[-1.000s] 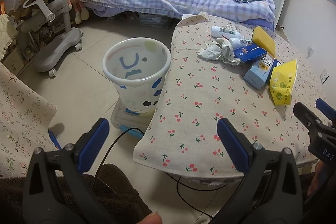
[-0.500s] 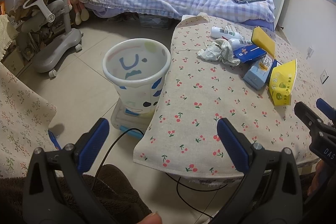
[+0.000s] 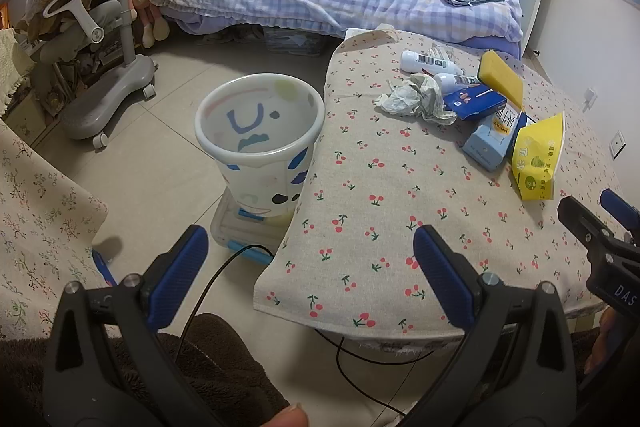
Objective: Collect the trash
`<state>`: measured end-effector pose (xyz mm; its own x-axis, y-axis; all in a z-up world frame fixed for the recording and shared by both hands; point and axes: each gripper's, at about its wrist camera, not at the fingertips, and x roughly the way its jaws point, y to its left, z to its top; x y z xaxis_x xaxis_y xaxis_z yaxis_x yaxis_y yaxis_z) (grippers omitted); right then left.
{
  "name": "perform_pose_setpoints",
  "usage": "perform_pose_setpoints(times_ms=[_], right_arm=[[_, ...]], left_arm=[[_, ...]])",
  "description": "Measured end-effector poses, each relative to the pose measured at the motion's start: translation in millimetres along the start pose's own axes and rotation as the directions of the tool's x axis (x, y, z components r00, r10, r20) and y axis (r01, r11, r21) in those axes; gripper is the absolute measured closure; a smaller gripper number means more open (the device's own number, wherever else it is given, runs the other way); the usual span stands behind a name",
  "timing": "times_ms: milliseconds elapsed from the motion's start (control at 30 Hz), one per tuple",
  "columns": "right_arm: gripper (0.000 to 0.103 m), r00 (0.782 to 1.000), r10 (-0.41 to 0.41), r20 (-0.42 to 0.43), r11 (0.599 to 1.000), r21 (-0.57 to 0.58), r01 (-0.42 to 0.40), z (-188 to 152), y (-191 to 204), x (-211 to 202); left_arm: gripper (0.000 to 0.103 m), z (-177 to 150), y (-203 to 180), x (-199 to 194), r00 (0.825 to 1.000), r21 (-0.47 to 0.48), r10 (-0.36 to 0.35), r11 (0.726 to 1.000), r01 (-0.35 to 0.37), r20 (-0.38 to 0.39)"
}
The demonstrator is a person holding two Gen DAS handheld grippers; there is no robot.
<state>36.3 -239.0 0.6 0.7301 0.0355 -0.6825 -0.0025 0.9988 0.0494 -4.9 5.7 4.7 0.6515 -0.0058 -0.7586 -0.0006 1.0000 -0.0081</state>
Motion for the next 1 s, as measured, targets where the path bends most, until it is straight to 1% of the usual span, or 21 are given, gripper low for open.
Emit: perform_pose_setpoints(times_ms=[233,267,1000], right_arm=[[0.0,1.0,0.007,0.003,1.0,-0.001,-0.007,-1.0,0.6,-0.5],[0.0,1.0,0.007,0.002,1.0,-0.001,-0.007,-1.0,0.8,-0.4],[0.0,1.0,0.01,-0.004,1.0,0.002,-0.01,-2.5,1.0,0.3]], left_arm=[[0.001,3.0,4.5,1.1,1.0,0.002,0.0,1.0,0.0,-0.001],[0.001,-1.6,-2.2,0.7,1.0,-0.001,0.001,1.0,-0.001,0.0],[0.001,-2.0,-3.2,0.8,1.0,-0.001,0.003,1.0,-0.003,0.001]])
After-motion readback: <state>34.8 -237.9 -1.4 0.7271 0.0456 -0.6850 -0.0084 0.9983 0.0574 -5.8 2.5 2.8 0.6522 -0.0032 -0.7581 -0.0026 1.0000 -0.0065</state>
